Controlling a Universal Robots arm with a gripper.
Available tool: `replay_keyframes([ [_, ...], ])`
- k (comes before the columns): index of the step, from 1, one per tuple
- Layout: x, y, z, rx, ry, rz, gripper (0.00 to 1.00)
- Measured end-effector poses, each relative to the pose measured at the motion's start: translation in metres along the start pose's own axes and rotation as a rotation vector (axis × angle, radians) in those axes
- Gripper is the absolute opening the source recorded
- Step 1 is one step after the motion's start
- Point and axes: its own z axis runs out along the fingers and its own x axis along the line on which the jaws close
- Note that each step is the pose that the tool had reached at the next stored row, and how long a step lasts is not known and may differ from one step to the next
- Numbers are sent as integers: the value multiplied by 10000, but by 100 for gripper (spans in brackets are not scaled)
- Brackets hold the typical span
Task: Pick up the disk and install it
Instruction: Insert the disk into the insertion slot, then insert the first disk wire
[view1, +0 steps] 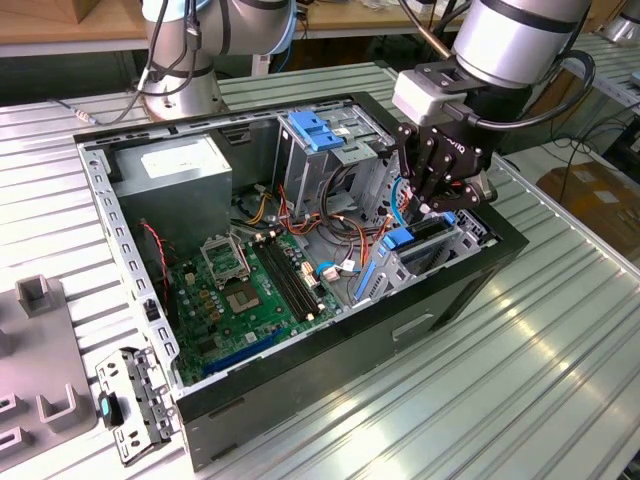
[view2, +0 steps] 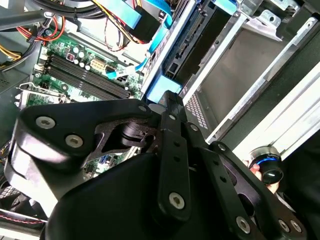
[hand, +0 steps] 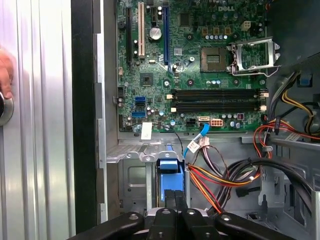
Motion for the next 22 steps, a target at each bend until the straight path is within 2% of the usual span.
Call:
replay_keyframes([
  [11, 1, -10, 0, 0, 0, -2, 11],
  [14, -2, -110, -1, 0, -1, 0, 11],
  [17, -8, -271, -2, 0, -1, -1, 11],
  [22, -17, -497, -4, 0, -1, 0, 11],
])
